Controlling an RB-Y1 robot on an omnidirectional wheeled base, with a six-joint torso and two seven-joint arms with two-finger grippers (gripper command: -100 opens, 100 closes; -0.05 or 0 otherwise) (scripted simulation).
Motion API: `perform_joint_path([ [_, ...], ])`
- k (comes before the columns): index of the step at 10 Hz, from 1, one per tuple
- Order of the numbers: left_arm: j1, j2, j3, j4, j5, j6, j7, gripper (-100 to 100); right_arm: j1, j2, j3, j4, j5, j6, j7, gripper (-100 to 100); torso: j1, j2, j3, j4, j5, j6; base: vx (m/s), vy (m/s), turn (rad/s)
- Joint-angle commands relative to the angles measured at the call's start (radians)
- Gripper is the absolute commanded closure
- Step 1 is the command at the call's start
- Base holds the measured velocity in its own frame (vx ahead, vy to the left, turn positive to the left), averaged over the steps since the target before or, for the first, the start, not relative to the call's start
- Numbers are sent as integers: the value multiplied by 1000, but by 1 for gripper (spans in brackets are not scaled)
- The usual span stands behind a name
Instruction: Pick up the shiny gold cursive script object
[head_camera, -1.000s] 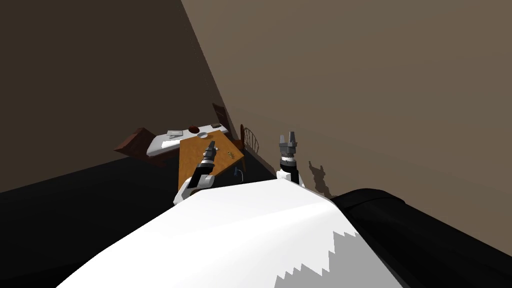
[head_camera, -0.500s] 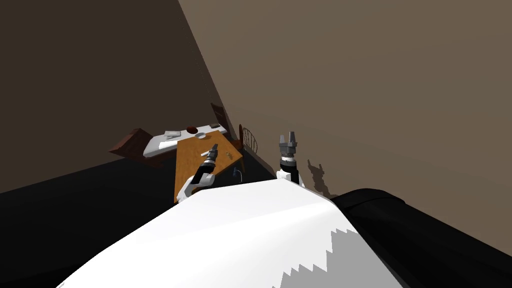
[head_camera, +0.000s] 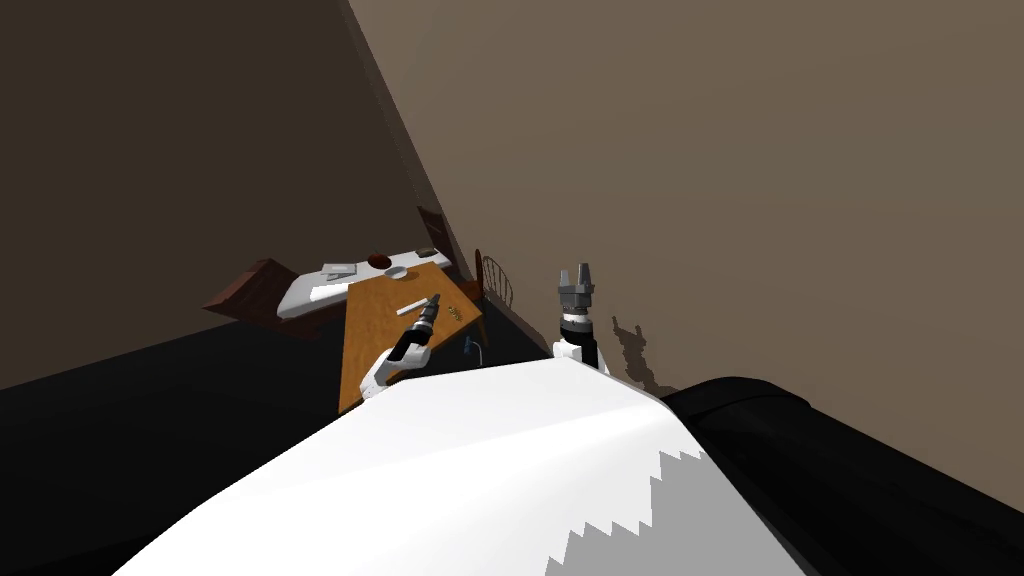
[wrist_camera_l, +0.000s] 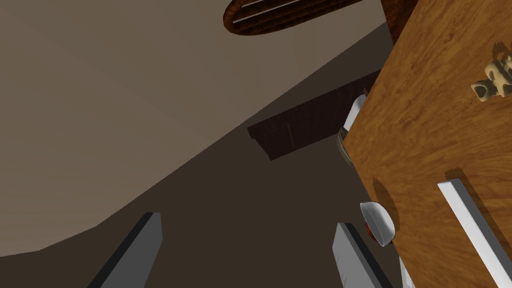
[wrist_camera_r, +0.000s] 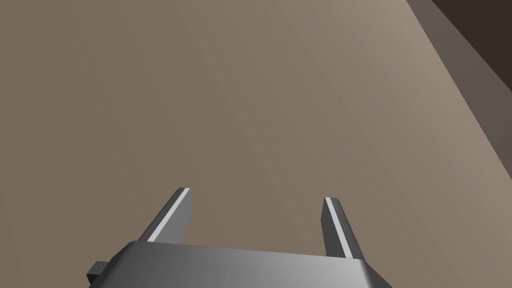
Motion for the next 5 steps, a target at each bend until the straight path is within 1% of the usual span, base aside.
perform_joint_path([
  [1,-25,13,-5,39,8,50,-14,-100,0,0,0,0,0,0,0,0,0,0,0,0,0,0,20,-26,-26],
  [2,-25,13,-5,39,8,58,-14,-100,0,0,0,0,0,0,0,0,0,0,0,0,0,0,13,-19,-17],
  [3,-46,25,-12,82,14,93,-26,-100,0,0,0,0,0,0,0,0,0,0,0,0,0,0,19,-24,-42],
  [4,-46,25,-12,82,14,97,-26,-100,0,0,0,0,0,0,0,0,0,0,0,0,0,0,20,-21,-39],
  [5,-68,36,-21,126,19,134,-37,-100,0,0,0,0,0,0,0,0,0,0,0,0,0,0,23,-24,-52],
])
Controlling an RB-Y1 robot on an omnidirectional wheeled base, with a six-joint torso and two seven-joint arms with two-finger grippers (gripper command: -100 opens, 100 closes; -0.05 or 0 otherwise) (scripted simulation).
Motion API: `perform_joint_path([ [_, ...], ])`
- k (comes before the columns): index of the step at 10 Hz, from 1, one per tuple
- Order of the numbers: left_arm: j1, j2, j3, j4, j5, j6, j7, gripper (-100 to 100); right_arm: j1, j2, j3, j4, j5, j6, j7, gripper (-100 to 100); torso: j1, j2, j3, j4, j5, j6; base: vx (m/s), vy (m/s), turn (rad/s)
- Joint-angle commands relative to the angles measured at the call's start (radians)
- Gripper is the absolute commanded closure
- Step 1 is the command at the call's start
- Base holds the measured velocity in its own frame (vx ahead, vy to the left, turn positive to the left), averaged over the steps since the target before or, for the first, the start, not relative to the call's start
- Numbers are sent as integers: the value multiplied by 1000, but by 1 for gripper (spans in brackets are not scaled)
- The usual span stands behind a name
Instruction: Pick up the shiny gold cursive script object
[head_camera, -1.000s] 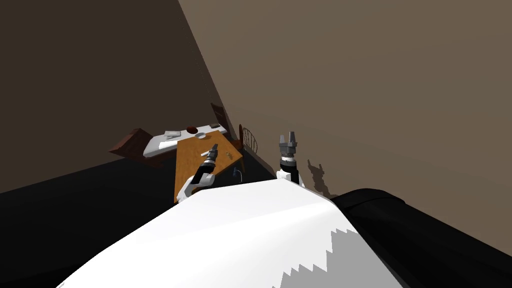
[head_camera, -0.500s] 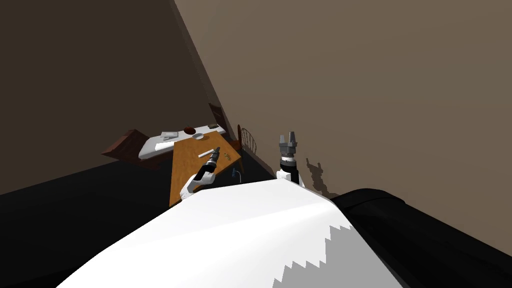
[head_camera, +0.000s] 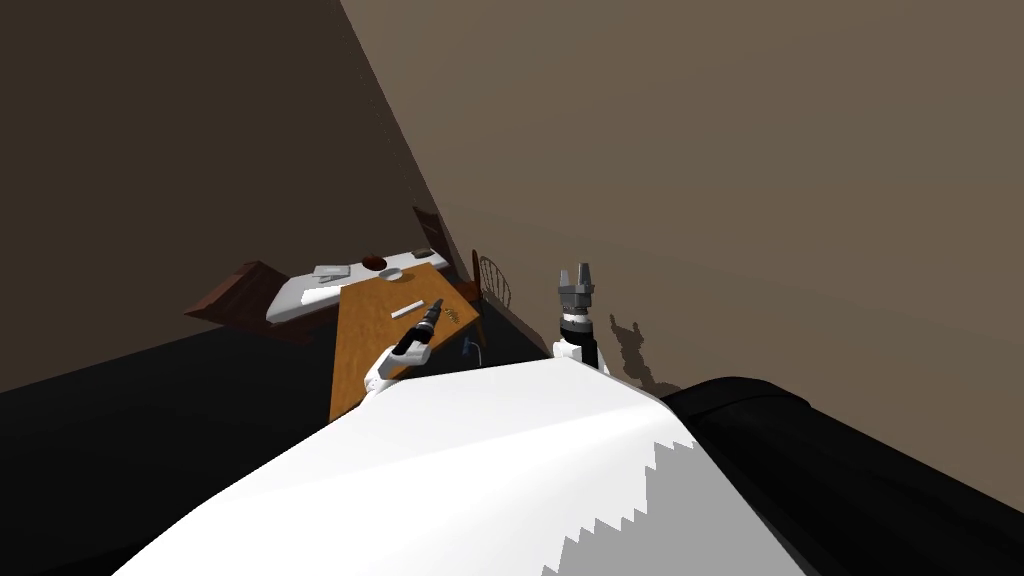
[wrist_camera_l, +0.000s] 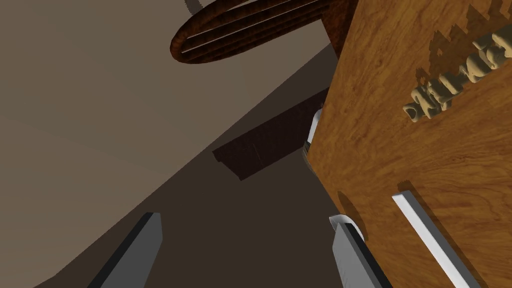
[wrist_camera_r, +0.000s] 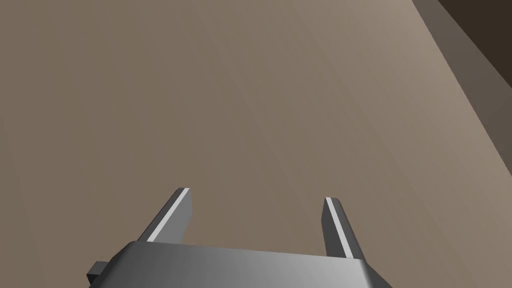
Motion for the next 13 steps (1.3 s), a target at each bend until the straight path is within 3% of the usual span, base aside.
perform_joint_path([
  [1,-9,2,-3,15,1,31,-7,-100,0,0,0,0,0,0,0,0,0,0,0,0,0,0,23,-17,-26],
  [5,-73,34,-35,144,8,149,-37,-100,0,0,0,0,0,0,0,0,1,-1,-1,0,0,0,40,-15,-59],
  [6,-73,34,-35,149,8,150,-37,-100,0,0,0,0,0,0,0,0,0,-1,-1,0,0,0,31,-14,-28],
  [7,-95,44,-48,175,8,190,-46,-100,0,0,0,0,0,0,0,0,0,0,0,0,0,0,27,-13,-55],
  [8,-95,44,-48,194,8,190,-46,-100,0,0,0,0,0,0,0,0,1,0,0,0,0,0,22,-6,-35],
  [10,-136,63,-76,263,6,263,-62,-100,0,0,0,0,0,0,0,0,1,0,0,0,0,0,40,-5,-79],
  [12,-136,63,-76,282,6,269,-62,-100,0,0,0,0,0,0,0,0,1,-1,-1,0,0,-1,30,-4,-18],
  [13,-156,71,-90,318,4,307,-70,-100,0,0,0,0,0,0,0,0,1,0,0,0,0,0,27,1,-86],
])
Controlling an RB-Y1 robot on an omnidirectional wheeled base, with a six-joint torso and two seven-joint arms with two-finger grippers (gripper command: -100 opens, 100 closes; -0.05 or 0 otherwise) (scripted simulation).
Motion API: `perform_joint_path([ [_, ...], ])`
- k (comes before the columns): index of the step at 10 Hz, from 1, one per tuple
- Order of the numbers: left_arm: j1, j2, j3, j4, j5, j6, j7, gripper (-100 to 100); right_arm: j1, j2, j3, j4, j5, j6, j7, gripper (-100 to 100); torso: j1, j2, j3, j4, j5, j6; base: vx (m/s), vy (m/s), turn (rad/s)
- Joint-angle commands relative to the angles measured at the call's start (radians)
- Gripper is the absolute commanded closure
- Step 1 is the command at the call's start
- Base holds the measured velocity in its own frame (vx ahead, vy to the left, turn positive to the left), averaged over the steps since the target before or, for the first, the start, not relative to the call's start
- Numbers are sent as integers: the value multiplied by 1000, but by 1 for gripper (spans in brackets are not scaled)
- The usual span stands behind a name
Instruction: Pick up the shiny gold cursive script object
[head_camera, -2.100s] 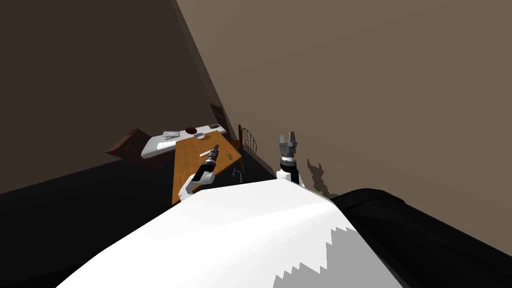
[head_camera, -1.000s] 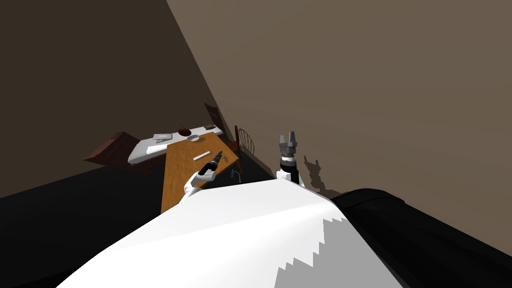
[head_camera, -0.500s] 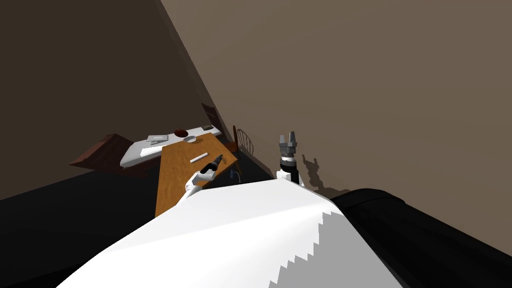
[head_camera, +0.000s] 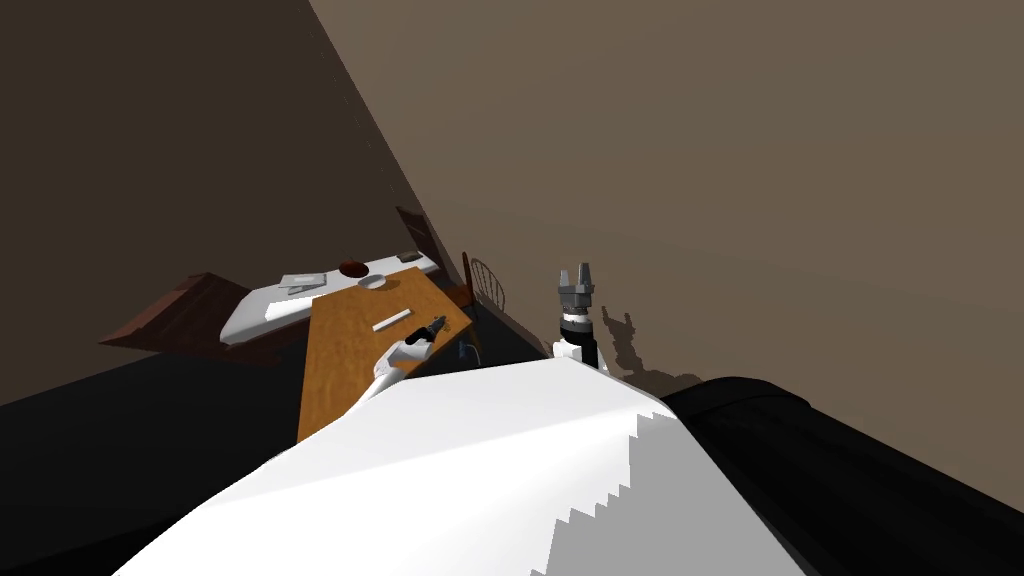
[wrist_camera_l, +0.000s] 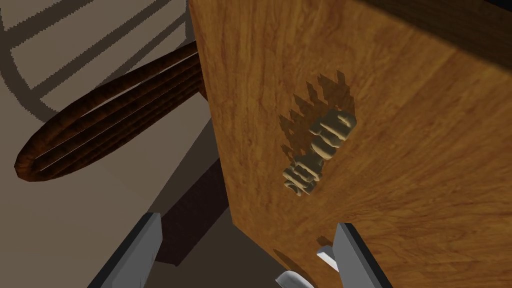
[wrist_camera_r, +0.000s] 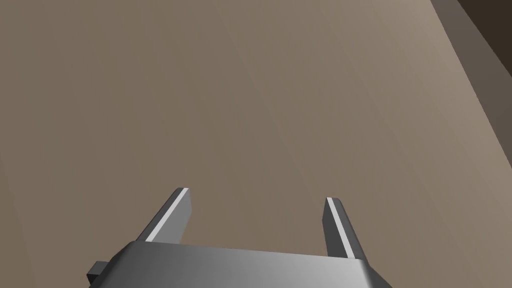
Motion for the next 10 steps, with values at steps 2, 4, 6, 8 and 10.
perform_joint_path([
  [2,-30,11,-21,69,-5,58,-11,-100,0,0,0,0,0,0,0,0,0,-1,0,0,0,0,42,2,-62],
  [4,-67,27,-51,140,-12,118,-24,-100,0,0,0,0,0,0,0,0,0,-1,-1,0,0,0,43,-6,-68],
  [6,-84,35,-66,173,-15,162,-30,-100,0,0,0,0,0,0,0,0,0,-1,0,0,0,0,53,2,-100],
  [8,-100,44,-80,213,-19,193,-35,-100,0,0,0,0,0,0,0,0,0,-2,-1,0,0,-1,56,-6,-53],
  [10,-114,53,-93,250,-23,221,-40,-100,0,0,0,0,0,0,0,0,-1,-1,0,0,0,0,37,-14,-68],
])
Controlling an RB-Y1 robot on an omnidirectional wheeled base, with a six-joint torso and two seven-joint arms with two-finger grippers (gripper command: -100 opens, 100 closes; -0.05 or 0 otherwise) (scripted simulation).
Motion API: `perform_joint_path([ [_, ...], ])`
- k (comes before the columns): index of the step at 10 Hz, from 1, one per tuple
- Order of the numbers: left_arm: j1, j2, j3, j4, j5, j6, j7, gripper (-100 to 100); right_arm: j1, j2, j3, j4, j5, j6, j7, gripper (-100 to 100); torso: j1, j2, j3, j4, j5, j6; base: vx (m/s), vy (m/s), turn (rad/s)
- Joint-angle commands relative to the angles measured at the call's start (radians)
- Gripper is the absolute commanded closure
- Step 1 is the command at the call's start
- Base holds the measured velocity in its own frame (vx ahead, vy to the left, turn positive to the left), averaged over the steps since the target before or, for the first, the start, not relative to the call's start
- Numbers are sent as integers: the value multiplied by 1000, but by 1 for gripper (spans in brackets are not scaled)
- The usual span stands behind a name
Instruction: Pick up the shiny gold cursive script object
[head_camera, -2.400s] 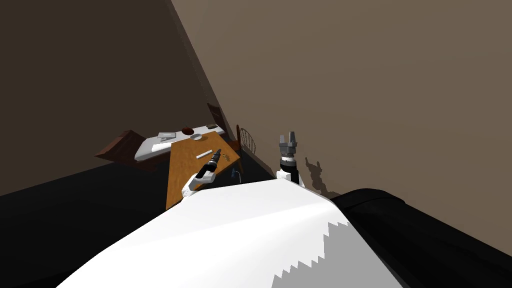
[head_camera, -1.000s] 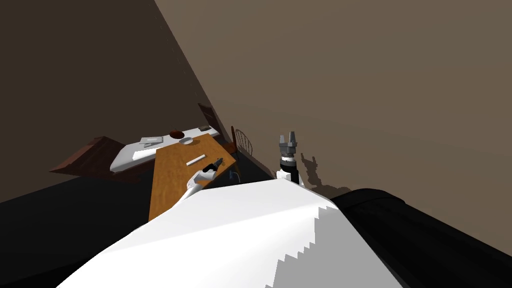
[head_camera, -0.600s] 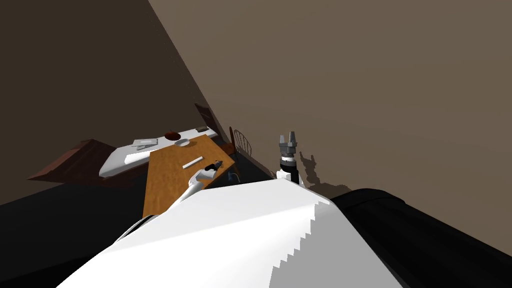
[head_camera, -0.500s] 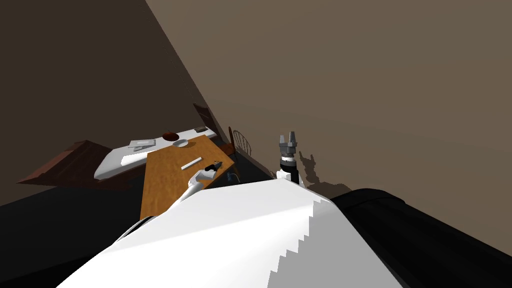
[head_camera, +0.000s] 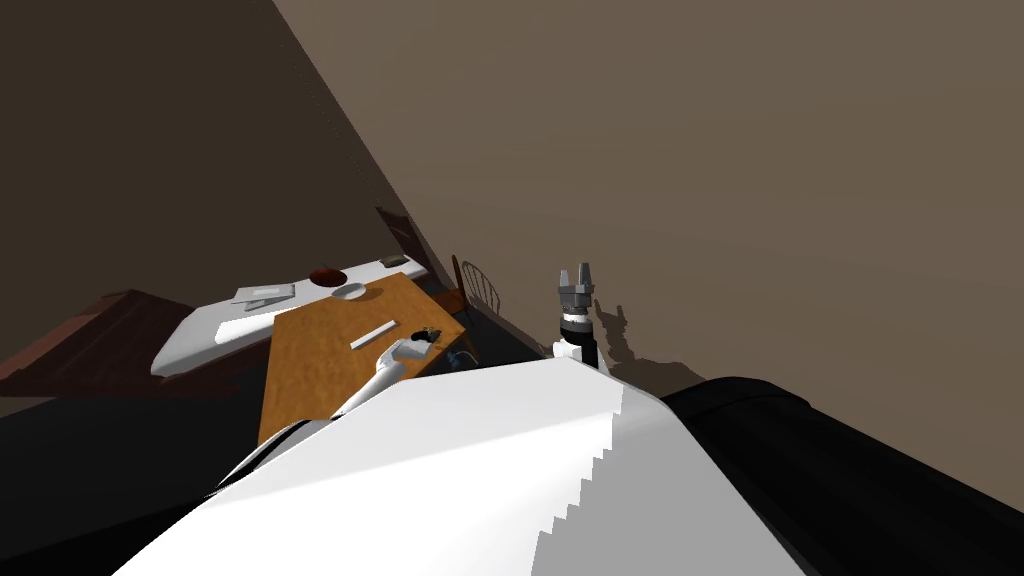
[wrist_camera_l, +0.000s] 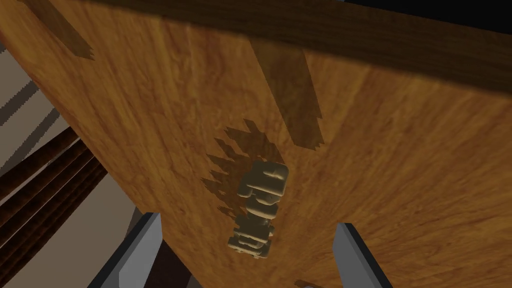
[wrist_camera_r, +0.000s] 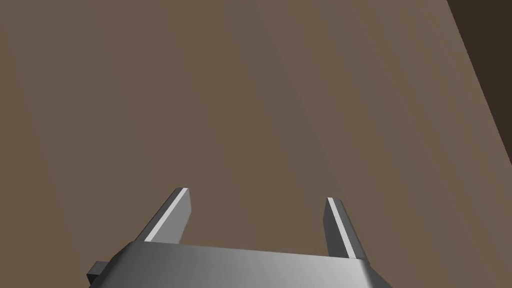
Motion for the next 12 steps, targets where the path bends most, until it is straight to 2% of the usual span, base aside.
perform_joint_path([
  [1,-16,8,-15,42,-8,24,-4,-100,0,0,0,0,0,0,0,0,0,0,0,0,0,0,51,-5,-78],
  [4,-45,33,-43,105,-18,83,-14,-100,0,0,0,0,0,0,0,0,0,1,0,0,0,0,21,-11,-51],
  [6,-54,33,-46,112,-21,90,-13,-100,0,0,0,0,0,0,0,0,-1,3,1,1,0,0,0,-20,-38],
  [7,-56,33,-46,117,-21,91,-14,0,0,0,0,0,0,0,0,0,-1,3,2,1,0,0,-3,-6,1],
  [8,-50,21,-43,151,-38,56,-2,-100,0,0,0,0,0,0,0,0,0,3,2,1,0,0,37,12,-47],
  [11,-43,6,-38,195,-60,12,12,-100,0,0,0,0,0,0,0,0,2,1,1,0,0,0,31,17,-27],
  [12,-44,10,-39,183,-54,25,8,-100,0,0,0,0,0,0,0,0,1,1,1,0,0,0,7,0,-4],
])
